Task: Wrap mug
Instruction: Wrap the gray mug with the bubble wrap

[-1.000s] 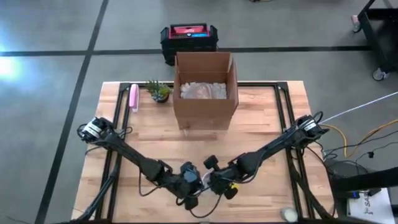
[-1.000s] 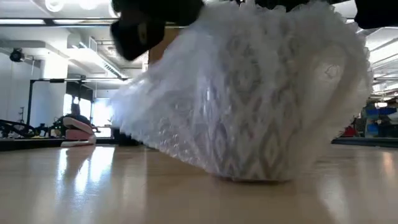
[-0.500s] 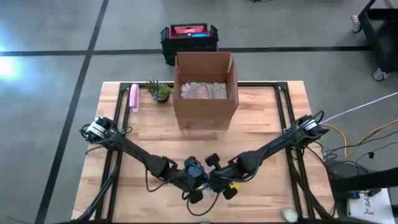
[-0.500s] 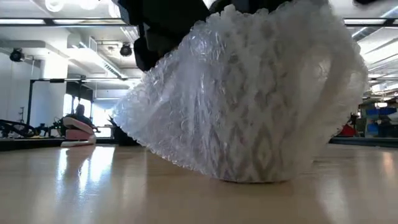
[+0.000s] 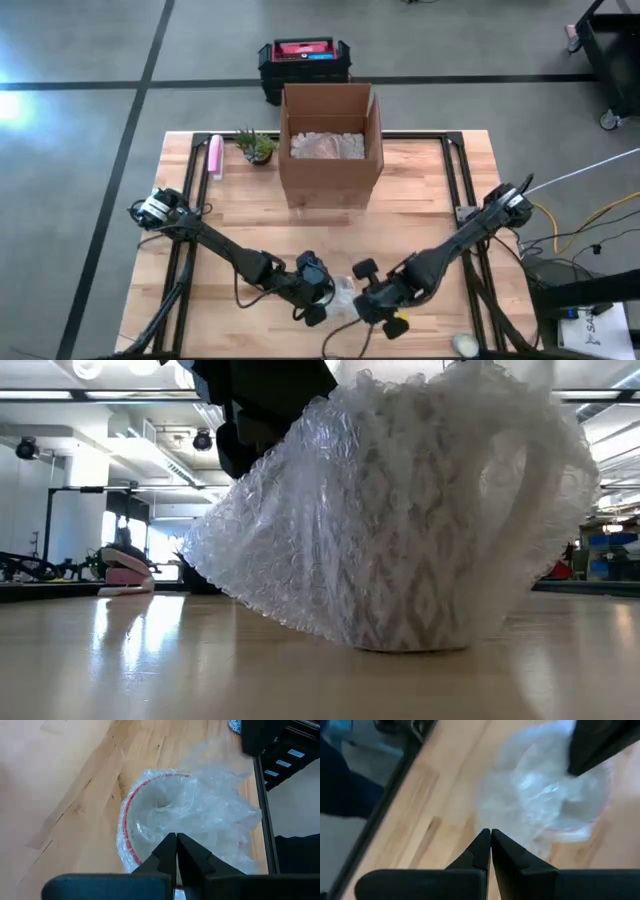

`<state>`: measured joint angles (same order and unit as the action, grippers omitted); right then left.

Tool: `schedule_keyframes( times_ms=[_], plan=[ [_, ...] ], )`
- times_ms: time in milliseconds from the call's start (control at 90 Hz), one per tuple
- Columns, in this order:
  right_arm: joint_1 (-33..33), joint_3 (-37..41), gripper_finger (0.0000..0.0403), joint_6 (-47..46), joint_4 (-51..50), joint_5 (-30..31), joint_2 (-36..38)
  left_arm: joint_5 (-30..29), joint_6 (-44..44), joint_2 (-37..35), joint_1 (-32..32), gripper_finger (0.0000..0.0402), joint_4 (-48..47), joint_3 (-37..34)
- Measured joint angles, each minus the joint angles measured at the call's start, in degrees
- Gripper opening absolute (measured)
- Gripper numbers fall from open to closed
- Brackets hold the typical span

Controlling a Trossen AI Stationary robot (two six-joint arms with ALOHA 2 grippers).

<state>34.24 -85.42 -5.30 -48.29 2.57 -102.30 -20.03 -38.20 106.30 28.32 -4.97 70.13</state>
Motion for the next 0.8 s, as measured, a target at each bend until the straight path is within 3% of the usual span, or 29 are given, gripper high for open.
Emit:
schedule_keyframes(
  times_ms=[156, 333, 800],
  plan=[
    [0.4, 1.9, 0.0, 2.1, -0.1, 3.5, -0.3, 0.0, 1.0, 0.1, 0.0, 0.0, 1.4, -0.1],
    [0.0, 2.5, 0.0, 8.9, 7.1, 9.7, -1.0, 0.0, 1.9, 0.1, 0.0, 0.0, 2.3, -0.2],
    [-6.2, 2.1, 0.0, 11.3, 12.2, 4.3, -6.1, 0.4, 1.9, 0.1, -0.1, 0.0, 2.1, 0.1]
  ],
)
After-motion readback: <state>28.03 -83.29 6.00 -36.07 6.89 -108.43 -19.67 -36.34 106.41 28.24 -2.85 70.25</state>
